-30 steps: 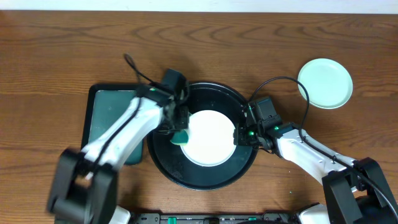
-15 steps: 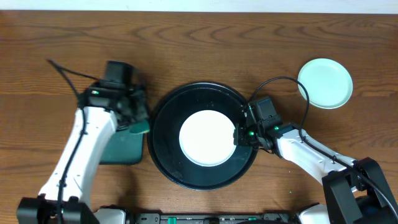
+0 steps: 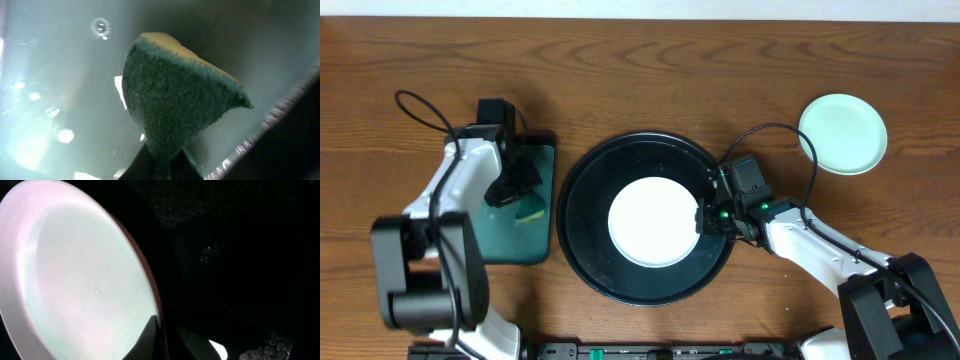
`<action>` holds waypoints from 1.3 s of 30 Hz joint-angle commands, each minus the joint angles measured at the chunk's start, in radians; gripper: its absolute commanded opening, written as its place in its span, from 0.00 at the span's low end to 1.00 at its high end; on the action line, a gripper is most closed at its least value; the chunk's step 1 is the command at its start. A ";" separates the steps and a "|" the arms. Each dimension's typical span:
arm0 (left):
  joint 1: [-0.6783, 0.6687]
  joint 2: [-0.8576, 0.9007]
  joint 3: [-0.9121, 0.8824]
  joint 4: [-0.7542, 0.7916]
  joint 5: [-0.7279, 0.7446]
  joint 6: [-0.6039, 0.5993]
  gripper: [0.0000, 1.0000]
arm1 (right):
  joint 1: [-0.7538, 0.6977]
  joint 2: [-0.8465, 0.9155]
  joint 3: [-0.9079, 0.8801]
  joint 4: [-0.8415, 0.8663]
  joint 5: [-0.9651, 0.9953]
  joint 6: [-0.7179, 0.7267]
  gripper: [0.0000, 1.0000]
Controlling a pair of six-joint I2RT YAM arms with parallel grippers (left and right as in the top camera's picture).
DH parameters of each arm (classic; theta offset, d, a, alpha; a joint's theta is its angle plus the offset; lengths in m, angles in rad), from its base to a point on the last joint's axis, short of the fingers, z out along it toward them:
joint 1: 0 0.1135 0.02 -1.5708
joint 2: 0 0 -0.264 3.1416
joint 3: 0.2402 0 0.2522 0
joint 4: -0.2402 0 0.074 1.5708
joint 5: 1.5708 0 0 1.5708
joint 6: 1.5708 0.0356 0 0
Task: Clean dirty plates on tray and stack at the side
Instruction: 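Return the sponge to the water tray with the left gripper, then tilt the white plate up off the black tray with the right gripper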
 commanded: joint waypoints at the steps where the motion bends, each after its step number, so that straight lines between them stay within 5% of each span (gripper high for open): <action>1: 0.004 0.044 -0.006 0.003 -0.012 -0.006 0.07 | 0.005 0.013 -0.013 -0.008 0.010 -0.007 0.02; 5: 0.004 0.033 -0.006 -0.001 0.002 -0.005 0.44 | 0.005 0.013 -0.013 -0.008 0.010 -0.006 0.01; 14: -0.006 -0.256 -0.006 -0.060 0.045 -0.010 0.75 | 0.005 0.013 -0.013 -0.003 -0.008 -0.006 0.06; 25: -0.008 -0.569 -0.006 -0.234 0.176 -0.048 0.70 | 0.007 0.012 -0.013 0.028 -0.183 0.123 0.02; 27: -0.008 -0.588 -0.006 -0.250 0.180 -0.051 0.79 | 0.004 0.012 -0.013 0.047 -0.247 0.154 0.02; 39: -0.008 -0.599 -0.006 -0.289 0.180 -0.052 0.80 | -0.088 0.012 -0.013 0.117 -0.547 0.230 0.02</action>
